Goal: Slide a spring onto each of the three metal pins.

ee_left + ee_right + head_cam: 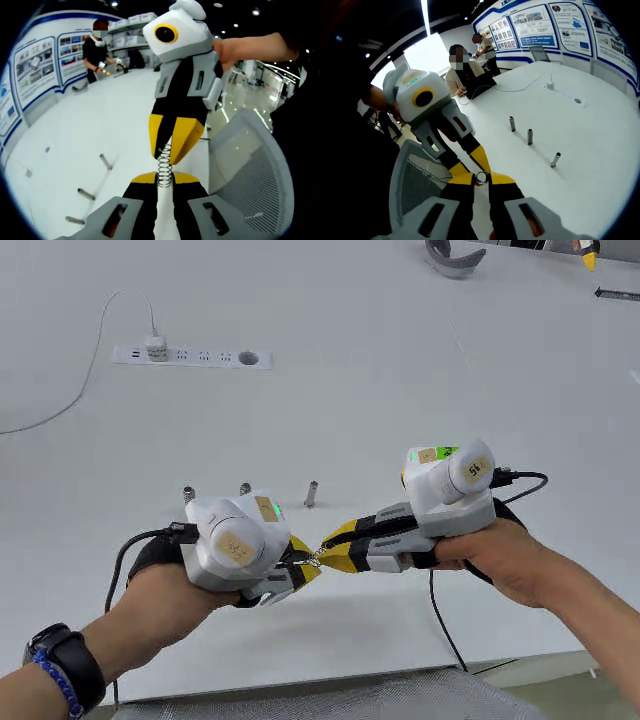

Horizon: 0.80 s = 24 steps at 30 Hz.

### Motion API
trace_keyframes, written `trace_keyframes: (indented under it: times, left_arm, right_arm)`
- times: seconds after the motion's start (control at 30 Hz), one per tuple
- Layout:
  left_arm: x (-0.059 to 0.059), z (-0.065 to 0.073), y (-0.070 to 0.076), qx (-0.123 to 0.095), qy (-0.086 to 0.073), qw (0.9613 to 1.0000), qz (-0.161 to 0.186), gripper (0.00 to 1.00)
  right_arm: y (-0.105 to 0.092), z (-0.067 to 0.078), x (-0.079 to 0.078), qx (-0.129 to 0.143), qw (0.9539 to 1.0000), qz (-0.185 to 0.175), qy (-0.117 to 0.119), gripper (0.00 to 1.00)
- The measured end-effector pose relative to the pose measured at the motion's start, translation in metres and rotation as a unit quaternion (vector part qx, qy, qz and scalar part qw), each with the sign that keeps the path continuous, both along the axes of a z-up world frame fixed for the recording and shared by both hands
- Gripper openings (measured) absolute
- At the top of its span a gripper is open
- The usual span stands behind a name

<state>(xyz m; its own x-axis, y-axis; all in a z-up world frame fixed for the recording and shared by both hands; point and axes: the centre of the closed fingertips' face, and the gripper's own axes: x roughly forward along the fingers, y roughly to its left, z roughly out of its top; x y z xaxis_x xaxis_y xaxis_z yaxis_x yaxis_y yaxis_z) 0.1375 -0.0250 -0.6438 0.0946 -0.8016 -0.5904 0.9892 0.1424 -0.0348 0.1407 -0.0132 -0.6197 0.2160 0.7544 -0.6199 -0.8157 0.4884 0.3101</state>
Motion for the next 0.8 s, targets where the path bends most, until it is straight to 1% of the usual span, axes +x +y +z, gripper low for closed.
trace_keyframes:
  times: [0.2, 0.43, 0.5, 0.57, 0.8]
  left_arm:
    - [-0.001, 0.002, -0.001, -0.004, -0.002, 1.0, -0.005, 0.1]
    - [-0.005, 0.003, -0.003, -0.005, -0.004, 0.9999, -0.015, 0.1]
    - [-0.006, 0.001, -0.001, 0.002, -0.009, 0.9998, -0.02, 0.1]
    - [-0.007, 0.0, 0.0, 0.003, -0.008, 0.9997, -0.023, 0.1]
    - [-0.01, 0.0, 0.0, 0.005, -0.011, 0.9993, -0.036, 0.1]
  right_arm:
    - [0.002, -0.002, -0.003, -0.025, 0.9991, 0.032, -0.009, 0.12]
    - [0.007, -0.009, -0.007, -0.042, 0.997, 0.065, -0.004, 0.13]
    - [0.007, -0.011, -0.008, -0.046, 0.9965, 0.07, -0.002, 0.13]
    - [0.007, -0.012, -0.009, -0.046, 0.9962, 0.074, 0.002, 0.13]
    - [0.006, -0.014, -0.013, -0.048, 0.995, 0.087, 0.013, 0.13]
